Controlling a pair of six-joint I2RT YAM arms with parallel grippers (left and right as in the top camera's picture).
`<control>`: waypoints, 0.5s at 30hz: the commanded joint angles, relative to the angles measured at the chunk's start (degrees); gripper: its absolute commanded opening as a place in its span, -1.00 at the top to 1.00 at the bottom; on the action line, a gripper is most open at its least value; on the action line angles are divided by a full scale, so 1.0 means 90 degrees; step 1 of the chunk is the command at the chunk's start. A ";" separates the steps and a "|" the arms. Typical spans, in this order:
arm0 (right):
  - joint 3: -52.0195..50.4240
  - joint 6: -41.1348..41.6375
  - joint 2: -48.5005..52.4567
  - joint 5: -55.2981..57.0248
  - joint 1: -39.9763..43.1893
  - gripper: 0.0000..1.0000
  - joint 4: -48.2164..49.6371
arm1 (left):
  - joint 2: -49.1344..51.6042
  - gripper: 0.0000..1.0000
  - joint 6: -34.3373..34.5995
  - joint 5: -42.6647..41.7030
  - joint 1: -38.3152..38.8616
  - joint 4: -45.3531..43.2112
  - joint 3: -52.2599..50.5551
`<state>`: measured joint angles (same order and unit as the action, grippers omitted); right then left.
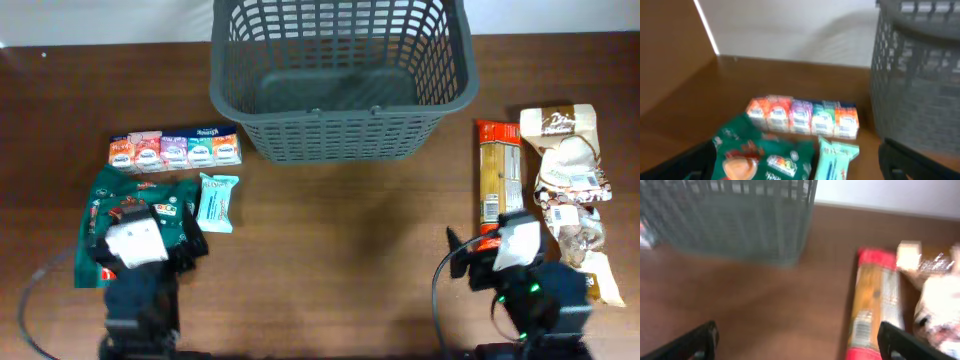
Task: Pack container
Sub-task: 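Move left gripper over the green coffee bag and grasp it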
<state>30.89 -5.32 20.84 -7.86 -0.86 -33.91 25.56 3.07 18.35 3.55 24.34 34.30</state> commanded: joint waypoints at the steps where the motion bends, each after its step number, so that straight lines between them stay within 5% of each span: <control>1: 0.1443 -0.0216 0.1069 0.0177 -0.0029 -0.98 -0.0316 | 0.1307 -0.99 0.0034 0.0270 -0.0039 0.0415 0.1343; 8: 0.4068 -0.0189 0.2941 -0.0204 -0.0029 -0.98 -0.1666 | 0.4136 -0.98 -0.0442 -0.0597 -0.0401 0.2715 0.4670; 15: 0.4709 0.0559 0.3704 0.0330 0.0124 -0.98 -0.2280 | 0.5882 -0.99 -0.0442 -0.1156 -0.0998 0.4294 0.6263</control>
<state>70.89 -4.60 51.90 -7.51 -0.75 -53.80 74.89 0.03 10.68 -4.10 60.82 87.37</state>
